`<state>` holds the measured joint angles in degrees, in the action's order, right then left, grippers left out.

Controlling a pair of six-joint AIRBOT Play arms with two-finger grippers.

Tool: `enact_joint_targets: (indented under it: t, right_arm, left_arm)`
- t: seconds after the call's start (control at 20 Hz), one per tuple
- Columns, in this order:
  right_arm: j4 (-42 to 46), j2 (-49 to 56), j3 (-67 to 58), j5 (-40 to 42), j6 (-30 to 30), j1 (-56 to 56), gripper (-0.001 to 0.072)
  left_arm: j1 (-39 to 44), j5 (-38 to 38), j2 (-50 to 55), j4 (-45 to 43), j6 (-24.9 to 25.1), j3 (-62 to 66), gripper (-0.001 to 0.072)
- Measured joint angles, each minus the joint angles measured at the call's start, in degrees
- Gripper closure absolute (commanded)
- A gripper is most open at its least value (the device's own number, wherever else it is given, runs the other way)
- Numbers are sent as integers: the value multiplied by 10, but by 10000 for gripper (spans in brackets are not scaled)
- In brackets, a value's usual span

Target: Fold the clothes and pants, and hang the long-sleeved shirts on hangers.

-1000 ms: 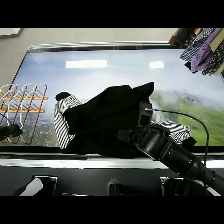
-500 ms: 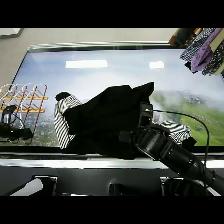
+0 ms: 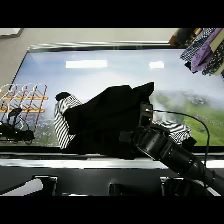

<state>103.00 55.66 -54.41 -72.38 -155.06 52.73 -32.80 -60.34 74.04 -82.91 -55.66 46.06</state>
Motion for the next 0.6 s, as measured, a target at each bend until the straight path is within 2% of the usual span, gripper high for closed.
enact_joint_targets:
  t: [0.05,0.1,0.15,0.25,0.6]
  right_arm:
    - [3,0,0,-1,0,0,667]
    - [6,0,0,-3,0,0,667]
    - [7,0,0,-5,0,0,667]
    - [11,0,0,-7,0,0,667]
    - [14,0,0,-11,0,0,668]
  left_arm:
    - [0,0,1,0,0,0,450]
    - [0,0,2,0,0,0,575]
    - [0,0,2,1,0,0,583]
    - [0,0,2,1,1,0,672]
    - [0,-1,-2,2,2,9,674]
